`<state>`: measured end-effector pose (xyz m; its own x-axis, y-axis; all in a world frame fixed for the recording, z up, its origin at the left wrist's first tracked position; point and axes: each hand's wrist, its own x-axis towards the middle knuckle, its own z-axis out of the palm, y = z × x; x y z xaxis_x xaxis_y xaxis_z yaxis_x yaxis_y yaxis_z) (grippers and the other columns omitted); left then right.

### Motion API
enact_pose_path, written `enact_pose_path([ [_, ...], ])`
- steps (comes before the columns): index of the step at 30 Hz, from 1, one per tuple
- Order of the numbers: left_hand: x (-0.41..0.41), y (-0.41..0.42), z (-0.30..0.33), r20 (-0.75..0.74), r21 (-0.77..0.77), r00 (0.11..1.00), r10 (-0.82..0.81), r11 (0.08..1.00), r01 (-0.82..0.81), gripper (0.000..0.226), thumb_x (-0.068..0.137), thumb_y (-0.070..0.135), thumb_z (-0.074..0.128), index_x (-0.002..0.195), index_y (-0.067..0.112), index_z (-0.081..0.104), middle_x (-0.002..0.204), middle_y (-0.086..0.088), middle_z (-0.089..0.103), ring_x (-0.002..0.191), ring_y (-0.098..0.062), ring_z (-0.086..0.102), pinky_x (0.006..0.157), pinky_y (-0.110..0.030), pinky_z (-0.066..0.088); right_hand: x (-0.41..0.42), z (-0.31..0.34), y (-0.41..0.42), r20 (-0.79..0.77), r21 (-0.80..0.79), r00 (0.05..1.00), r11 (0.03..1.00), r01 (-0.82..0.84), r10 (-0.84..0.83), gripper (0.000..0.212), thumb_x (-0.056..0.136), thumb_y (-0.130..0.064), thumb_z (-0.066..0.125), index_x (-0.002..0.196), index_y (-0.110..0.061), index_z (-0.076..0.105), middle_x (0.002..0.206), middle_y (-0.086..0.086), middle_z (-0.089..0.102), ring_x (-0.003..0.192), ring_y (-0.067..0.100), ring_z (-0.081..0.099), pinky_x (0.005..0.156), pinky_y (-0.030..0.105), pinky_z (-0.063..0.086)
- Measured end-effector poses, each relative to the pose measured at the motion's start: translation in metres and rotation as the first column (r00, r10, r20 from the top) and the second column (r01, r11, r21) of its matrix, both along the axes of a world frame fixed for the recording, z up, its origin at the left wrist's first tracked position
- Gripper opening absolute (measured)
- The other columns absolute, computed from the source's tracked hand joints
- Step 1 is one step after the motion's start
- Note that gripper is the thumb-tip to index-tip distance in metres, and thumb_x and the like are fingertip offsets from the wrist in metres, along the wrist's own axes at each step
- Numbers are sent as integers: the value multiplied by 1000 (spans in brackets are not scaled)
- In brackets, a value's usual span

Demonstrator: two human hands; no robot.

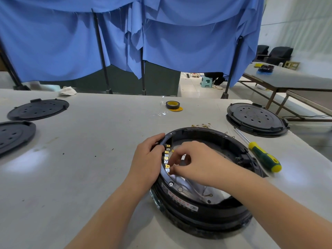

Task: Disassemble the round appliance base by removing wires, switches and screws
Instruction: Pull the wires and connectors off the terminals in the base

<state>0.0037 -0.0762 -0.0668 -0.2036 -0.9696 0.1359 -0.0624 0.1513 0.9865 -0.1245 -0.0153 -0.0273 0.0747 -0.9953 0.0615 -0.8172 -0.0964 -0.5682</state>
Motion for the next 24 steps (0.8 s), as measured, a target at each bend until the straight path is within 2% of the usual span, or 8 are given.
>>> enact_pose_path([
  [4, 0, 0, 0, 14, -14, 1000, 3, 1000, -3, 42, 89, 0, 47, 124, 16, 62, 119, -3, 66, 110, -16, 60, 94, -28, 47, 0, -5, -1, 36, -39, 999, 998, 41, -40, 13, 73, -32, 71, 65, -37, 63, 79, -17, 61, 59, -2, 53, 59, 19, 41],
  [7, 0, -1, -1, 23, -26, 1000, 1, 1000, -1, 42, 89, 0, 46, 125, 16, 62, 120, -2, 66, 110, -15, 60, 89, -22, 46, -1, -8, -2, -3, -49, 999, 998, 43, -43, 14, 79, -35, 68, 70, -41, 59, 81, -19, 57, 66, -3, 50, 60, 18, 37],
  [10, 0, -1, -1, 16, -28, 1000, -6, 1000, 6, 43, 89, -1, 46, 124, 16, 62, 120, -1, 65, 109, -13, 60, 84, -16, 45, 1, -7, -3, -30, -45, 999, 999, 28, -29, 23, 79, -32, 66, 64, -44, 54, 74, -20, 49, 66, -5, 46, 59, 18, 33],
  [16, 0, -1, 0, 19, -46, 1000, 3, 999, -2, 42, 89, -1, 46, 123, 16, 62, 116, 4, 64, 102, -3, 59, 76, -7, 47, 4, -9, -6, -18, -29, 1000, 1000, 13, -13, 17, 81, -25, 63, 71, -39, 61, 63, -25, 54, 61, -10, 49, 59, 13, 35],
  [20, 0, -1, 0, 22, -52, 1000, 3, 999, -2, 42, 89, -2, 46, 123, 15, 62, 115, 4, 64, 101, -4, 59, 78, -9, 43, 4, -10, -7, -12, -26, 1000, 999, 24, -25, 9, 81, -26, 65, 78, -32, 70, 60, -21, 56, 59, -6, 52, 59, 16, 40],
  [24, 0, 0, 1, 24, -52, 1000, 3, 999, -2, 42, 89, -2, 46, 124, 14, 62, 116, 3, 64, 104, -8, 59, 80, -10, 43, 5, -11, -8, -21, -33, 999, 999, 29, -30, 11, 80, -26, 65, 74, -35, 67, 67, -16, 62, 64, -1, 55, 60, 19, 43],
])
